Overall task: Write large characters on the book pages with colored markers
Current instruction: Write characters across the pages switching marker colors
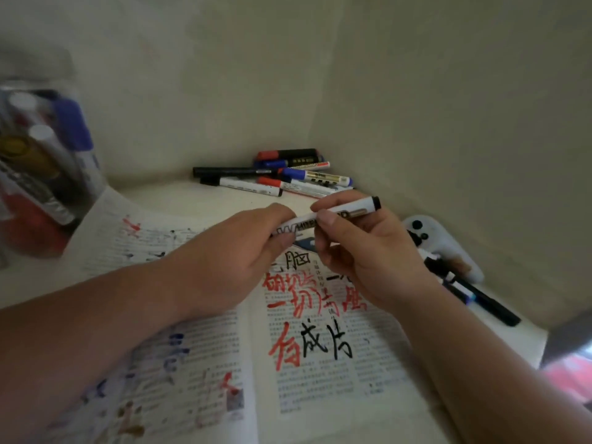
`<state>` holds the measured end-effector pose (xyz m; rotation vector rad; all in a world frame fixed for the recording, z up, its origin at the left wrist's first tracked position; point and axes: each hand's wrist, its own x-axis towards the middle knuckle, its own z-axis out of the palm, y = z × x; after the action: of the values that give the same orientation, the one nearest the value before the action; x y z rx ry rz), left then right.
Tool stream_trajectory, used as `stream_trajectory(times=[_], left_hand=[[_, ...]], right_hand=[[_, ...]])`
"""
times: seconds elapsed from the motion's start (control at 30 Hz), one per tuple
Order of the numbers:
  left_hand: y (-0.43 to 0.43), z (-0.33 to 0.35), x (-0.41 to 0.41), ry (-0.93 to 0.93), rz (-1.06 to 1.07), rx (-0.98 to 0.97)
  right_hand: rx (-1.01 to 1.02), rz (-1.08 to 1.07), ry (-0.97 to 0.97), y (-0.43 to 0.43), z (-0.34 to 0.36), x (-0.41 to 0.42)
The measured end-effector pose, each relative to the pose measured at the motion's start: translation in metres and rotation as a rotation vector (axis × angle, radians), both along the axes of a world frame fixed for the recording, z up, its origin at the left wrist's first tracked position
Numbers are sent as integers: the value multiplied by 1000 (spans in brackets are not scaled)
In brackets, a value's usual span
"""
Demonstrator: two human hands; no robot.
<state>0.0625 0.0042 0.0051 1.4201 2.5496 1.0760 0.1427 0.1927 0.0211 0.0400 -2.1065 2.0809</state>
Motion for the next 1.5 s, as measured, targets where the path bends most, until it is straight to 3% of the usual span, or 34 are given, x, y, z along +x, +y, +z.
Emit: stream_trajectory(times=[0.13, 0.33, 0.5, 0.67, 0.83, 1.03, 1.27, 1.5], left_hand=[[2, -4, -2, 52, -12, 1], [2, -3, -1, 3, -43, 21], [2, -3, -7, 76, 5, 45], [0, -7, -2, -22, -7, 60], [-6, -7, -1, -71, -48, 37], [-2, -8, 0, 44, -77, 14], [-2, -7, -6, 183, -92, 92], [-1, -11, -10, 314, -126, 41]], right_hand=[[91, 17, 75, -2, -4, 3], [77, 66, 112, -2, -4, 4], [15, 75, 109, -1, -5, 3], [-8, -61, 121, 5, 0, 3], [19, -197, 6, 31, 20, 17], [31, 98, -138, 51, 6, 62], [122, -183, -64, 46, -22, 81], [162, -178, -52, 40, -19, 85]])
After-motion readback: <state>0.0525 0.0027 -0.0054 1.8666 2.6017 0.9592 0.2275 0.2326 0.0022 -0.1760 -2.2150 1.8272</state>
